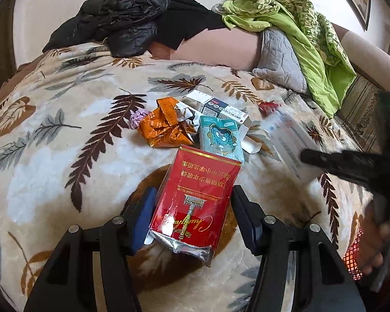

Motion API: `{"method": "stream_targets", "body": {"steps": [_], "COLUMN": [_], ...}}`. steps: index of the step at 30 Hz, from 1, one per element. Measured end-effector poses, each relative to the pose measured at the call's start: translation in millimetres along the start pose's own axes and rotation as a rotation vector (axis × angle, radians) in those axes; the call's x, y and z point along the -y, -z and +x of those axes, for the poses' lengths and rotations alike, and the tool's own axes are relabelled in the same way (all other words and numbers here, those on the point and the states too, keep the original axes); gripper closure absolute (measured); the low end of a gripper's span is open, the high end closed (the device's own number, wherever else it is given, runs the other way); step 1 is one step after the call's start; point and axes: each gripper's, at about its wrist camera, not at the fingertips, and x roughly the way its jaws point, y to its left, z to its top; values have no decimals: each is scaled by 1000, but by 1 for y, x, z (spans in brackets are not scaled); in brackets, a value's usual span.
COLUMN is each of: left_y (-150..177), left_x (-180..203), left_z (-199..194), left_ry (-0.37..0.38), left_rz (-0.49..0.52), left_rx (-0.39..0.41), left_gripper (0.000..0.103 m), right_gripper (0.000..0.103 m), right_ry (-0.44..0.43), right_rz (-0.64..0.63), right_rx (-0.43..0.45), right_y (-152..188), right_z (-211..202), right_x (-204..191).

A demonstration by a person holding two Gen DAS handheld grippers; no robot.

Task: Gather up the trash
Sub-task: 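Grasp the white medicine box with the right tool and lift it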

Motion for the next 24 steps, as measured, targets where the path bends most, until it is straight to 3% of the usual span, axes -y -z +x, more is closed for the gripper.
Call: {"method": "stream_targets", "body": {"steps": [7, 17, 24], "left_y": [1, 19, 23], "left_x": [10, 33, 39], "left_z": [-12, -45, -42], "left_ry": [-33, -112, -154], "left_rz": [37, 108, 123], "left_rx": [51, 150, 158], "left_gripper": [45, 45, 45], "right_gripper": [89, 89, 89], "right_ry": [20, 2, 11], "right_rz": [-107, -86, -118], "right_rx": [112, 146, 162], "right_y": [38, 58, 64], "right_z": [-48, -67, -75], "right_x": [-27, -26, -30]}}
